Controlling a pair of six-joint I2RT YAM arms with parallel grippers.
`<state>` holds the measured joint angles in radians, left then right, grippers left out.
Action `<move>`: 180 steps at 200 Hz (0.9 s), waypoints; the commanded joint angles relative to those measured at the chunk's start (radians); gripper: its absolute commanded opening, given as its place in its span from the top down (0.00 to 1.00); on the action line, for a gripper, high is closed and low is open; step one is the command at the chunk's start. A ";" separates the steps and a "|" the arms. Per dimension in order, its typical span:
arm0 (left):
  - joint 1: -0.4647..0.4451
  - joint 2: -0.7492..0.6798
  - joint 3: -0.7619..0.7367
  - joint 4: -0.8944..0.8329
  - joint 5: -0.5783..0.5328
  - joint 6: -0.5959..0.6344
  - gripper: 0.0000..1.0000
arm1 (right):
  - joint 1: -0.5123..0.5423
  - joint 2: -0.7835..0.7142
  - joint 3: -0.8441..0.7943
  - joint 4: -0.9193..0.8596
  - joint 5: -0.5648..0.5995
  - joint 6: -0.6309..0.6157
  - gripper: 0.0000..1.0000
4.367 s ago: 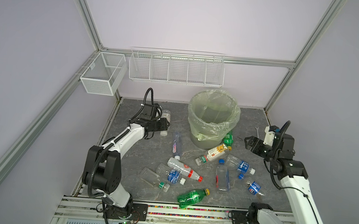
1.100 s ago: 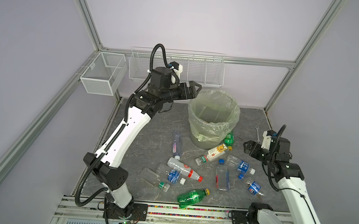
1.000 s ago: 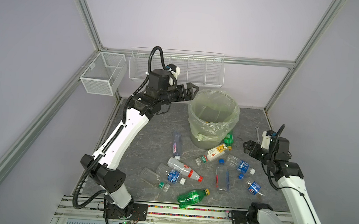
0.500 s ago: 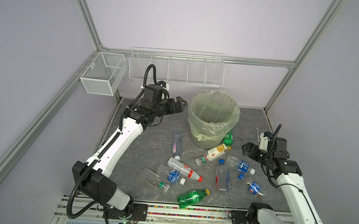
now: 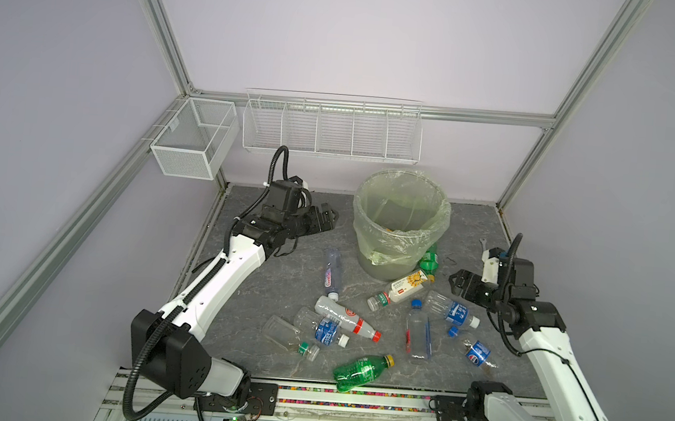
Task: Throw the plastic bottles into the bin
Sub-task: 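Withdraw the left gripper from the bin while the right gripper reaches toward the bottles, then lower the right gripper around the blue-capped clear bottle and close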
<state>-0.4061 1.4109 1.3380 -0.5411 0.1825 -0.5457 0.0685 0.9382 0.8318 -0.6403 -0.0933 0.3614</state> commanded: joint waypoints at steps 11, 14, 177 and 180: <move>0.040 -0.041 -0.051 0.030 -0.009 -0.013 0.01 | 0.059 -0.015 -0.016 -0.035 0.019 0.048 0.12; 0.044 -0.042 -0.056 0.030 -0.007 -0.014 0.01 | 0.064 -0.015 -0.018 -0.037 0.021 0.052 0.12; 0.108 -0.122 -0.213 0.020 -0.014 0.019 0.01 | 0.477 -0.044 -0.161 -0.087 0.216 0.343 0.12; 0.108 -0.124 -0.214 0.019 -0.018 0.022 0.01 | 0.487 -0.041 -0.161 -0.086 0.222 0.347 0.12</move>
<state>-0.3046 1.3251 1.1385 -0.5003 0.1806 -0.5449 0.4816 0.8810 0.6884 -0.7197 0.0448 0.6266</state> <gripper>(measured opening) 0.994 0.878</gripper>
